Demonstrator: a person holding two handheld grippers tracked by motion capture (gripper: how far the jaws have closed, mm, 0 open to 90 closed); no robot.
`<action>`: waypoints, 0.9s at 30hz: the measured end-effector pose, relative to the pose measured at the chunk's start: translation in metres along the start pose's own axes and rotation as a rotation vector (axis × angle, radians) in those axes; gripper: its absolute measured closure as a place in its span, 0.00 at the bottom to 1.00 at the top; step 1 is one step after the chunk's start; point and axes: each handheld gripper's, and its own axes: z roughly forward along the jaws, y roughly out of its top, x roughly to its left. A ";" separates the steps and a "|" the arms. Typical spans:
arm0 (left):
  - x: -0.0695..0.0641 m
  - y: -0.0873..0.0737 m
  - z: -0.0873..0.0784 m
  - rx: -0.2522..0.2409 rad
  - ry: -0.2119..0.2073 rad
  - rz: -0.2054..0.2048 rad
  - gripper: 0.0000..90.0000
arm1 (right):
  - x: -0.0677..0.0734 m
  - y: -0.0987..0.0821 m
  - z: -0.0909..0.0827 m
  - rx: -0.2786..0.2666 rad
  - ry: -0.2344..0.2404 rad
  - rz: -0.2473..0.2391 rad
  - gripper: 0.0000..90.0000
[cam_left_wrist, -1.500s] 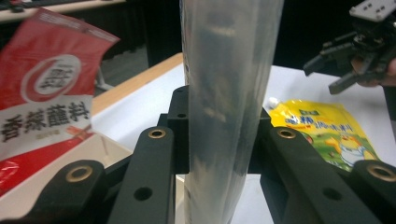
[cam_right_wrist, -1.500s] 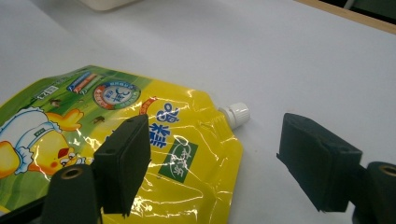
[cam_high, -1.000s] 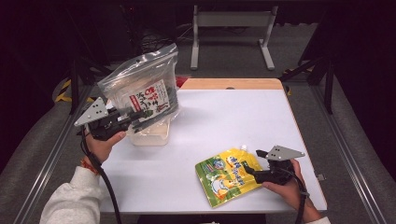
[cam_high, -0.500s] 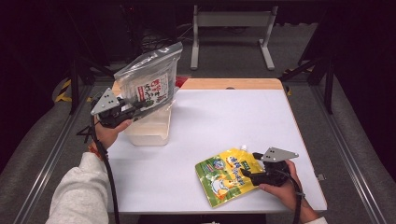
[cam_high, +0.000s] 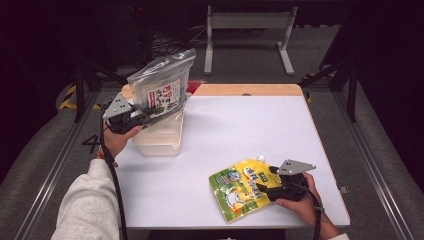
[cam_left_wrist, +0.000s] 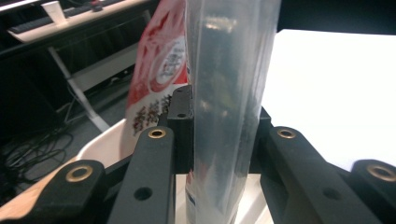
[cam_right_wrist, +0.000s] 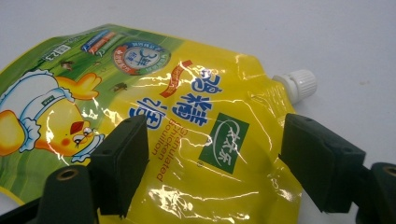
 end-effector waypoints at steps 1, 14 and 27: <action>0.001 0.001 -0.001 -0.001 0.002 -0.009 0.81 | 0.000 0.000 0.000 0.002 0.003 -0.002 0.26; 0.007 -0.006 0.004 0.045 -0.045 -0.047 0.81 | 0.001 0.001 0.002 0.004 0.021 0.008 0.26; -0.002 -0.002 0.015 0.185 -0.036 0.029 0.81 | 0.002 0.001 0.003 0.004 0.032 0.012 0.25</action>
